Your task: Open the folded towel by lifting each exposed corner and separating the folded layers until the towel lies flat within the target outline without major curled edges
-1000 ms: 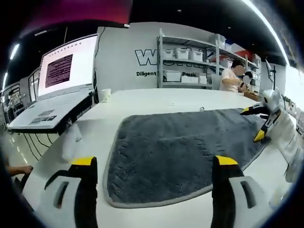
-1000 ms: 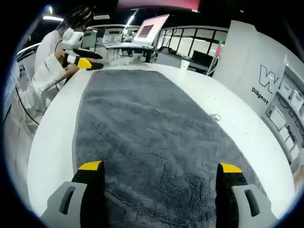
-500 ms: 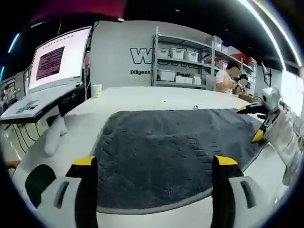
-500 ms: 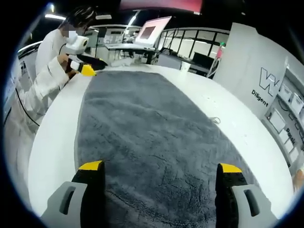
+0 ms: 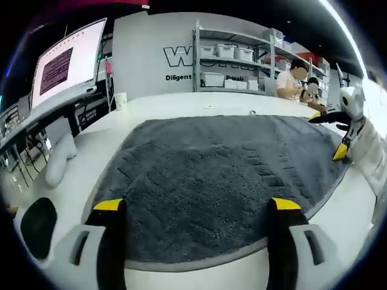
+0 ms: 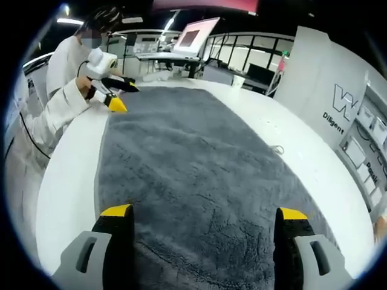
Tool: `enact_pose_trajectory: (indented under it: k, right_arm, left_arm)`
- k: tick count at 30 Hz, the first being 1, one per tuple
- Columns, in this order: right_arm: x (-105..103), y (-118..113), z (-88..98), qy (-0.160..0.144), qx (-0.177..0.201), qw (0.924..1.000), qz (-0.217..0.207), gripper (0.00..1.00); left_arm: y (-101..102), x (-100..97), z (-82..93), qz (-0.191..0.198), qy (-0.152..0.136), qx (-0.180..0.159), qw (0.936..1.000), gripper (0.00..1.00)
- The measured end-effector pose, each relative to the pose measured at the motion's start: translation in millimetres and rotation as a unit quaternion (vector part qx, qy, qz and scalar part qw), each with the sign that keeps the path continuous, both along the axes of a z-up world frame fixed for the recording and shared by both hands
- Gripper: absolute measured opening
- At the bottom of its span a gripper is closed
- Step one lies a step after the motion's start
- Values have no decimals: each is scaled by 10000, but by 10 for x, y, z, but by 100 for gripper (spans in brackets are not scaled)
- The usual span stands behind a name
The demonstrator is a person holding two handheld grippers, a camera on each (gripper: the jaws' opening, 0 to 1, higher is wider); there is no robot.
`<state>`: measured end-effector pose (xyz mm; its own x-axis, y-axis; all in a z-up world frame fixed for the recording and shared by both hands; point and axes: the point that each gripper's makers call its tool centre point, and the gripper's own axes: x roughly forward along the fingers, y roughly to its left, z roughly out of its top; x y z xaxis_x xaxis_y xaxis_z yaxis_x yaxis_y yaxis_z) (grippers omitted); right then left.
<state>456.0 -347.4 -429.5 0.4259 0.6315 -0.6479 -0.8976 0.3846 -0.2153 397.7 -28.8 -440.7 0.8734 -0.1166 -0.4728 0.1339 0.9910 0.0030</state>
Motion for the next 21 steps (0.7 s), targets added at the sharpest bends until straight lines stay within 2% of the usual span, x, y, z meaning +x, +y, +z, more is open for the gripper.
enact_pose_trajectory:
  k: [7, 21]
  right_arm:
    - [-3, -2, -21, 63, 16, 10000, -28, 95]
    - [-23, -9, -35, 111, 17, 9999, -12, 94]
  left_arm:
    - [-3, -16, 2, -71, -45, 7, 10000, 94]
    - [-24, -80, -5, -168, 118, 33, 9998, 93]
